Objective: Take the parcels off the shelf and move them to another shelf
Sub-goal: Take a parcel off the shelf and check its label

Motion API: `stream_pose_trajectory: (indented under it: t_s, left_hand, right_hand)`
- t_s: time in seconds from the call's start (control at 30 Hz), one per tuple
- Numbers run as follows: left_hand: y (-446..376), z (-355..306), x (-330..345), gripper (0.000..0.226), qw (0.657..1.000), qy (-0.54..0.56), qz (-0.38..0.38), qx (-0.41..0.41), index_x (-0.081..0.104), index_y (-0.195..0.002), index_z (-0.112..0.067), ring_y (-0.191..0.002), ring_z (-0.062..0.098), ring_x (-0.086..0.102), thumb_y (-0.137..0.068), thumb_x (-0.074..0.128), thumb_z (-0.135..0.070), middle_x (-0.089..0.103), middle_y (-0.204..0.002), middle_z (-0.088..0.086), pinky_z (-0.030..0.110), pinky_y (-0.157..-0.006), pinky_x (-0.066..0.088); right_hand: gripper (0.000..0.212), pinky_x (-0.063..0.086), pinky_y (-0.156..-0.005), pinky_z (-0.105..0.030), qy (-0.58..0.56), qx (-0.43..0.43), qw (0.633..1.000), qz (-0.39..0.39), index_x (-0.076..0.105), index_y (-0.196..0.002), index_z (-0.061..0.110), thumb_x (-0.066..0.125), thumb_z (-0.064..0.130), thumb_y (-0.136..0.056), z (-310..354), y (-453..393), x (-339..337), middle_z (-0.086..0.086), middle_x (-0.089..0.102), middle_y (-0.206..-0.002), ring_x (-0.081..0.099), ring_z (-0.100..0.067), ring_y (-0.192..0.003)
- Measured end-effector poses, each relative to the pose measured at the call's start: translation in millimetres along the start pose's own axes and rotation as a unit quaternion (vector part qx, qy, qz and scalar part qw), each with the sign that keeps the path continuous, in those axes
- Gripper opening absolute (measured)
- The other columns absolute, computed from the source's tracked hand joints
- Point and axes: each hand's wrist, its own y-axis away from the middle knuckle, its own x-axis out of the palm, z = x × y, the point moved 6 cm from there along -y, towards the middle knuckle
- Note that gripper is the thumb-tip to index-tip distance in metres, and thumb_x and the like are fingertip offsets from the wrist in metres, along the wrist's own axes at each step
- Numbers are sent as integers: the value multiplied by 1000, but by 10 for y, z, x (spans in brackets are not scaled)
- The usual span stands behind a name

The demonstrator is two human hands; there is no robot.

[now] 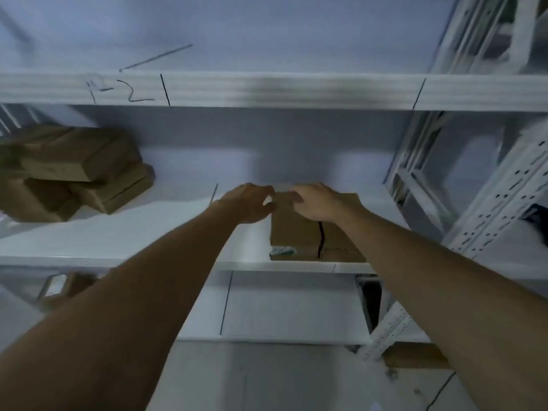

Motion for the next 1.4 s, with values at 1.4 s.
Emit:
stream_pose_trajectory:
  t_s: [1.4]
  left_hand:
    - [-356, 1168, 417, 80, 705, 694, -30, -144, 29, -163, -36, -97, 18, 80, -99, 77, -29, 77, -128, 2, 34, -74, 66]
  right_hand:
    - [43, 59, -72, -33, -603, 208, 758, -135, 61, -155, 46, 56, 42, -113, -37, -414, 640, 7, 74, -147, 77, -6, -106]
